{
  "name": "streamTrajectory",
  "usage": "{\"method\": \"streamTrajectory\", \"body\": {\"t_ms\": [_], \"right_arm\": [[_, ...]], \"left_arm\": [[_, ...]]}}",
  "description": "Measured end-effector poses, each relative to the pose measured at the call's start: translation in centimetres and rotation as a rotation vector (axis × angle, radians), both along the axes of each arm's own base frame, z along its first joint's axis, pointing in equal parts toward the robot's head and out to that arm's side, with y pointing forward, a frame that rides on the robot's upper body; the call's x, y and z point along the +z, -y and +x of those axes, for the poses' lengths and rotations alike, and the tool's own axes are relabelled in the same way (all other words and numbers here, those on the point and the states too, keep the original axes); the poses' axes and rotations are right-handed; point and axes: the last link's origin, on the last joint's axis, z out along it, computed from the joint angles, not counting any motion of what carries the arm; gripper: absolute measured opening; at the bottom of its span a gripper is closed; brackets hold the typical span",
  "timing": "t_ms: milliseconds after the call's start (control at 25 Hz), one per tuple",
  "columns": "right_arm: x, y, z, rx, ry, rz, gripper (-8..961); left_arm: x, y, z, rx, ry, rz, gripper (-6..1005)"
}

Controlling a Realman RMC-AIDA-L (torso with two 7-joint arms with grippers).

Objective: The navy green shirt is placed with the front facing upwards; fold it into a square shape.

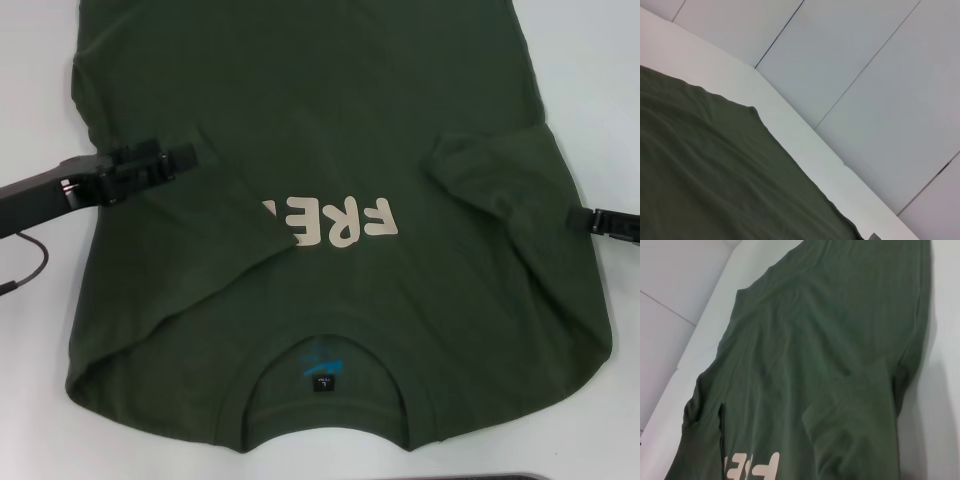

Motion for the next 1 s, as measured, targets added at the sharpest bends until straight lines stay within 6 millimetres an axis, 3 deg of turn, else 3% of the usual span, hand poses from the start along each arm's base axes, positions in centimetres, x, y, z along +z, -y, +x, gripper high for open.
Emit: {"method": "streamTrajectory", "body": {"t_ms": [400, 840, 1000], "right_arm": [[-0.4, -0.3, -0.4, 0.015, -0.007, -0.007, 201], [-0.5, -0.2, -0.5, 0.02, -0.013, -0.012, 2], [-0.2, 0.0, -1.2, 0.077, -0.037, -0.016, 7]], "left_arm": [[0.1, 0.3, -0.2, 0.006, 0.004, 0.001, 886], [0.1, 0.3, -0.2, 0.002, 0.006, 0.0, 885], [0.1, 0.3, -0.1, 0.0, 0.007, 0.0, 885]]}}
